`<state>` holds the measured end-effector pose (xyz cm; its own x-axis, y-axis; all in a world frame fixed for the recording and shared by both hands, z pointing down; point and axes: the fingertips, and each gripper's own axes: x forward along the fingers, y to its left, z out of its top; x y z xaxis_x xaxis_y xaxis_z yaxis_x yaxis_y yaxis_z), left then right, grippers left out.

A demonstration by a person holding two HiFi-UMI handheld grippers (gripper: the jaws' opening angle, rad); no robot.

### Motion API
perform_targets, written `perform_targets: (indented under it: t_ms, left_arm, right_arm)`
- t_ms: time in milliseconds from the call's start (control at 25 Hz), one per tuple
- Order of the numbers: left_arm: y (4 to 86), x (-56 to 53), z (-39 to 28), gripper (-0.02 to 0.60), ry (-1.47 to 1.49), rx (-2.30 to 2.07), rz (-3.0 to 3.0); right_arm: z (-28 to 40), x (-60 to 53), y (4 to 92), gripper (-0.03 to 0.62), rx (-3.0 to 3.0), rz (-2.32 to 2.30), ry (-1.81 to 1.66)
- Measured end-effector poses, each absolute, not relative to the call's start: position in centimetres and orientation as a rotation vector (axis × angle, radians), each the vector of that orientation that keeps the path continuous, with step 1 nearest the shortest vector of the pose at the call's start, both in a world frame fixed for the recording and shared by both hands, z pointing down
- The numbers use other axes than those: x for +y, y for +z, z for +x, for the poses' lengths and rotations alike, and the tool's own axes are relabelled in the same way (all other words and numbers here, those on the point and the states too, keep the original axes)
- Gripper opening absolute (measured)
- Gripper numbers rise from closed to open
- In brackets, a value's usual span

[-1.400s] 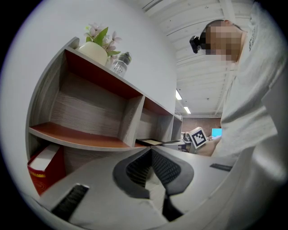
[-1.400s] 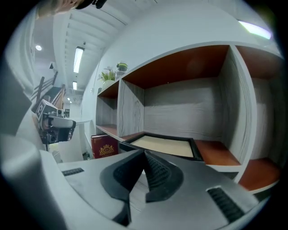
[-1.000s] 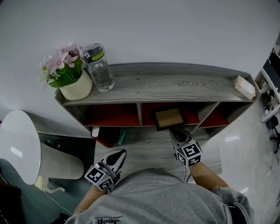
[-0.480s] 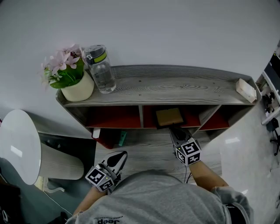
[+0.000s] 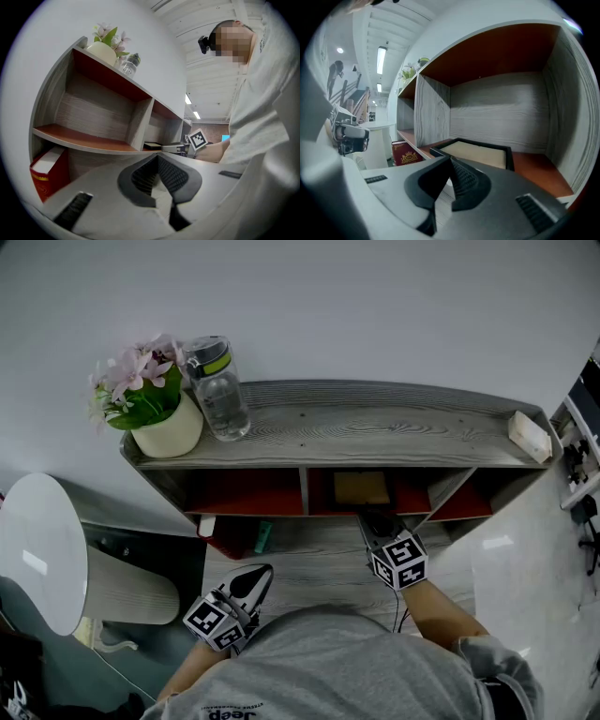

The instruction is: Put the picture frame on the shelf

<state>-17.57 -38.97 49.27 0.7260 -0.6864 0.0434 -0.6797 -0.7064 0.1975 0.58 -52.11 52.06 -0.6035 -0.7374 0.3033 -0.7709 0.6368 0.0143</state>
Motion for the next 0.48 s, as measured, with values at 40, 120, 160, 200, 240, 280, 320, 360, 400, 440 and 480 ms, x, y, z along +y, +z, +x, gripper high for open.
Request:
perform_targets:
  t_ms: [40, 120, 160, 200, 240, 280, 320, 360, 400, 440, 480]
  left_arm:
    - [49.3, -39.0, -17.5, 0.009, -0.05, -1.091, 2.73]
    - [49.3, -39.0, -17.5, 0.009, -0.051, -1.087, 2.731]
    - [49.3, -39.0, -17.5, 0.009, -0.051, -1.086, 2.733]
    - [49.3, -39.0, -17.5, 0.009, -0.051, -1.086, 2.733]
    - [49.3, -39.0, -17.6, 0.009, -0.051, -1.088, 2.733]
    - [49.3, -39.0, -17.6, 0.009, -0.051, -1.09, 2.732]
    - [49.3, -39.0, -17.7, 0.009, -0.052, -1.091, 2.731]
    - [49.2, -39.0, -17.8, 0.009, -0.053, -1.093, 2.731]
    - [49.2, -38.9, -17.8, 0.009, -0.053, -1.095, 2.73]
    - [49.2, -38.9, -17.9, 0.009, -0.053, -1.095, 2.731]
    - [49.2, -38.9, -17.9, 0.009, -0.053, -1.095, 2.731]
  right_arm:
    - [0.2, -52.1, 52.0, -0.011, -2.58, 1.206, 0.184]
    - [-0.4, -52.2, 52.0, -0.011, -2.582, 1.185, 0.204]
    - [-0.6, -52.2, 52.0, -0.011, -2.581, 1.177, 0.209]
    - [-0.8, -52.3, 52.0, -0.011, -2.58, 1.172, 0.214]
    - [-0.8, -52.3, 52.0, -0.011, -2.579, 1.175, 0.224]
    - [-0.6, -52.5, 52.1, -0.011, -2.576, 1.186, 0.244]
    - [-0.3, -52.7, 52.1, -0.011, -2.575, 1.203, 0.274]
    - [0.0, -52.9, 52.1, -0.011, -2.576, 1.221, 0.309]
    - [0.4, -53.1, 52.1, -0.011, -2.577, 1.235, 0.34]
    - [0.6, -53.3, 52.0, -0.011, -2.576, 1.245, 0.355]
    - [0.8, -53.3, 52.0, -0.011, -2.572, 1.249, 0.355]
